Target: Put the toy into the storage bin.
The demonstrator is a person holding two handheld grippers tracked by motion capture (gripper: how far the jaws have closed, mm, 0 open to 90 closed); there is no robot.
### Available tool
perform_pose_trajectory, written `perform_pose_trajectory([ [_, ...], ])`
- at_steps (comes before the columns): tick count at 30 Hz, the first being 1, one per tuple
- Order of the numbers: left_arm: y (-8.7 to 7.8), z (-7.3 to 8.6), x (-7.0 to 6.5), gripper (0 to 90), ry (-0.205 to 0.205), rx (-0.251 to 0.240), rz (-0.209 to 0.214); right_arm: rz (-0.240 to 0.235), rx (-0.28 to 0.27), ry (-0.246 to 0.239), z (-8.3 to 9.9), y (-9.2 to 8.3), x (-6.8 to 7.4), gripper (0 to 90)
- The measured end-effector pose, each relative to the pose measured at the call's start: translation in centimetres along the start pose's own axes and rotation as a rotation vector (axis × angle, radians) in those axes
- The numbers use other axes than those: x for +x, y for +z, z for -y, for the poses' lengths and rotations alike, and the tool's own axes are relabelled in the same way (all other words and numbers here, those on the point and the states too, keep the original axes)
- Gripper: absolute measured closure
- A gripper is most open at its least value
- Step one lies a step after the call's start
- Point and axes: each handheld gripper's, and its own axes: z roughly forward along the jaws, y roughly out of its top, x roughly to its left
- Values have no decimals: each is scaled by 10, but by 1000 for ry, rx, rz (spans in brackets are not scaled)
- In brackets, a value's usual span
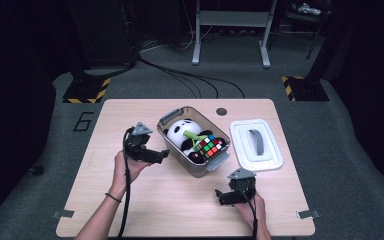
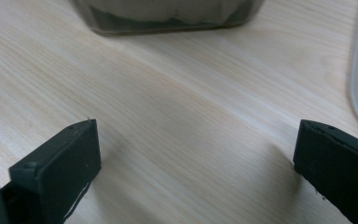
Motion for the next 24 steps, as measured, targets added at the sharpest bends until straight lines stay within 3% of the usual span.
perform_pose_trajectory([
  [4, -1, 45, 23, 1, -64, 28, -62, 39, -18, 28, 8, -9, -12, 0],
  [5, 0, 53, 26, 1, -81, 24, -89, 51, -13, 24, 11, -11, -16, 0],
  [6, 2, 77, 36, 0, -118, 20, -138, 51, -23, 41, 14, -15, -20, 0],
  [7, 2, 77, 36, 0, -118, 20, -138, 51, -23, 41, 14, -15, -20, 0],
  [10, 8, 103, 48, 0, -155, 22, -198, 45, -29, 58, 18, -17, -23, 0],
  [11, 11, 116, 54, 0, -187, 26, -216, 52, -26, 52, 18, -16, -21, 0],
  [12, 12, 121, 57, 0, -198, 27, -220, 57, -9, 38, 17, -15, -21, 0],
  [15, 15, 131, 62, 0, -232, 27, -220, 57, -9, 56, 16, -13, -20, 0],
  [16, 19, 138, 63, 0, -238, 37, -240, 53, -3, 61, 17, -14, -21, 0],
  [24, 18, 139, 62, 0, -208, 64, -261, 57, -1, 50, 16, -13, -22, 0],
])
